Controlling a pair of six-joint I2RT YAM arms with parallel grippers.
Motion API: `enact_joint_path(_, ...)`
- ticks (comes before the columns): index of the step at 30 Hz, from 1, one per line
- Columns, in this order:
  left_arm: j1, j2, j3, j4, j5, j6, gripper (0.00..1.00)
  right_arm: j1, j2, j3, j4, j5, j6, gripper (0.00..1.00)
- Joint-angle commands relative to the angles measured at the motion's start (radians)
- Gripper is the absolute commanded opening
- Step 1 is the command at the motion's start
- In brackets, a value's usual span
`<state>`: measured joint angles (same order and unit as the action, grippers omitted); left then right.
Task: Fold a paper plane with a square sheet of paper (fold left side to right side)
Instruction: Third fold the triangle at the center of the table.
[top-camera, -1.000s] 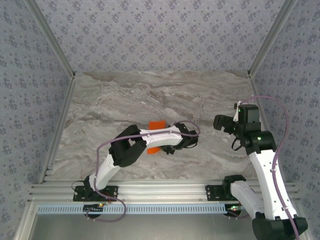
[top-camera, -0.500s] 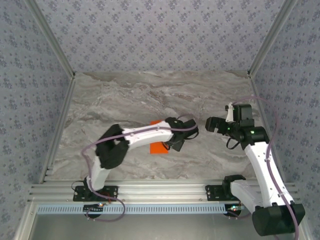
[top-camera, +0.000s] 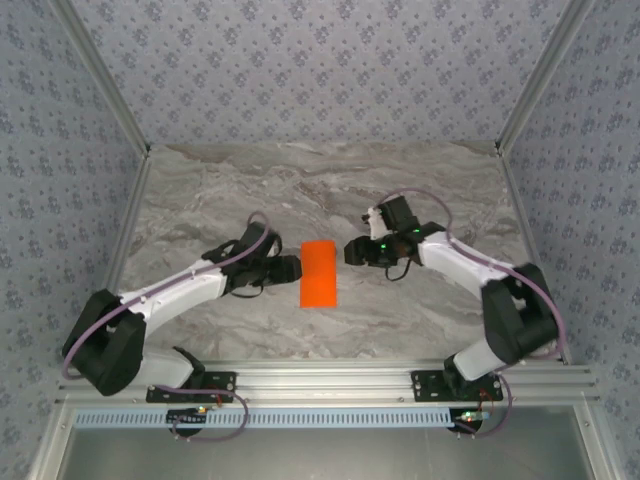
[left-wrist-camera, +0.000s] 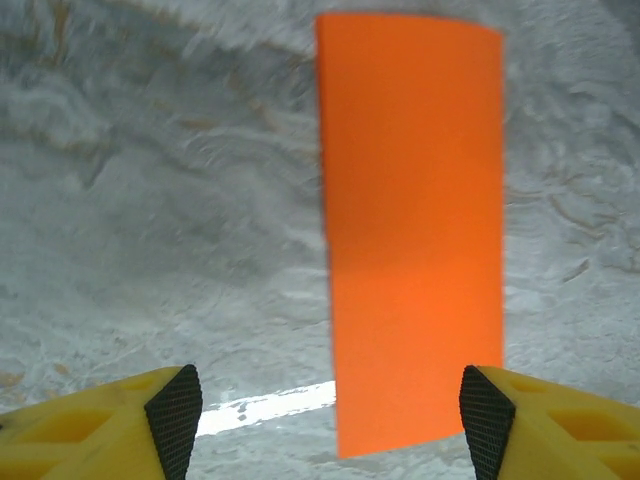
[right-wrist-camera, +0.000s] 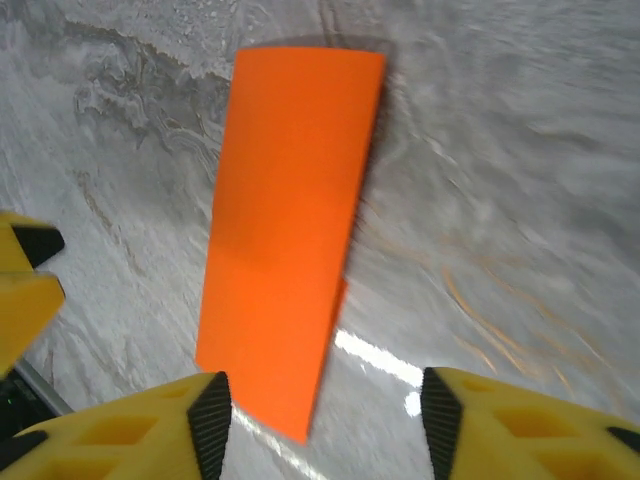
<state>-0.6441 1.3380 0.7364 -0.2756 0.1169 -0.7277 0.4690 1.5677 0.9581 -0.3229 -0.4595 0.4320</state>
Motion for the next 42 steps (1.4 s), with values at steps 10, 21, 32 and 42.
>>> enact_joint_path(10,0.084,0.044,-0.08,0.32,0.258,-0.088,0.71,0.048,0.375,0.289,0.139,-0.03,0.049,0.37)
enact_joint_path(21,0.083,0.14,-0.04,0.317,0.272,-0.099,0.71,0.04,0.46,0.297,0.05,0.002,-0.017,0.34)
enact_joint_path(32,0.061,0.239,0.026,0.293,0.3,-0.106,0.65,0.035,0.477,0.292,0.025,0.024,-0.058,0.29)
enact_joint_path(42,0.044,0.318,0.065,0.277,0.295,-0.104,0.6,0.037,0.476,0.29,0.025,0.016,-0.059,0.28)
